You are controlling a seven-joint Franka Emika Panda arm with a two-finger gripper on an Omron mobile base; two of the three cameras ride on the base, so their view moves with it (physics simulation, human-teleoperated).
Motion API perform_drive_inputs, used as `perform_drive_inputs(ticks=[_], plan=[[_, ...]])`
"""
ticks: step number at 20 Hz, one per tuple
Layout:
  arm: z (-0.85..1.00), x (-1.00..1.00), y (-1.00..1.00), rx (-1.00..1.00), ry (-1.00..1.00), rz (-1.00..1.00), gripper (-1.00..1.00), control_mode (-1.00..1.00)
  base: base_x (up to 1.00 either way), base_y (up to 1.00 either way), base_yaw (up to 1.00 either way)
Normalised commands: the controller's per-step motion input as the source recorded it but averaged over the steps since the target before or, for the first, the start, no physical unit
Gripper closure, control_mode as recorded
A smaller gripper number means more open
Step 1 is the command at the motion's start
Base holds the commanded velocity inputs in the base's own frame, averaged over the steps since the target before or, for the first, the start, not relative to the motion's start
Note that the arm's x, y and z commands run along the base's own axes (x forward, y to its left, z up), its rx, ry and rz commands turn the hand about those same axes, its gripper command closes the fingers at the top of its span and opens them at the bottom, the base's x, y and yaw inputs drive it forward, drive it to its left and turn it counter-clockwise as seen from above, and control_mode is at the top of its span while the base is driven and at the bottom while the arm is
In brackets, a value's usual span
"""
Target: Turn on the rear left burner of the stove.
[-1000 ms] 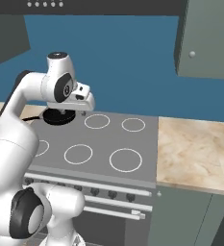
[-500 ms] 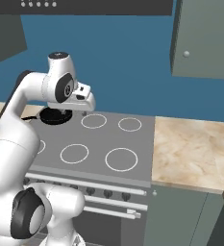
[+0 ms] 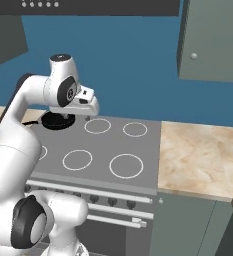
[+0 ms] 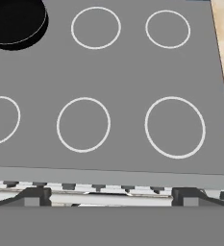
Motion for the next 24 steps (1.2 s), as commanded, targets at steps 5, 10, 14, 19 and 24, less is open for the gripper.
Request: perform_drive_inputs(ticks=[5,10,14,19,24], plan=[[-0.06,-0.02,0.22,-0.02,0.0,0.0,-1.0,-1.0,0.0,0.0,0.0],[-0.58,-0.28,0.98,-0.02,-0.05,-0.04,-1.0,-1.0,0.0,0.0,0.0],[-0.81,-0.46,1.0,-0.08,-0.12,-0.1,-1.0,-1.0,0.0,0.0,0.0],[-0.87,-0.42,1.0,-0.05,-0.14,-0.13,-1.0,-1.0,0.0,0.0,0.0],[-0.86,-0.2,1.0,-0.09,-0.16,-0.15,-1.0,-1.0,0.0,0.0,0.0]])
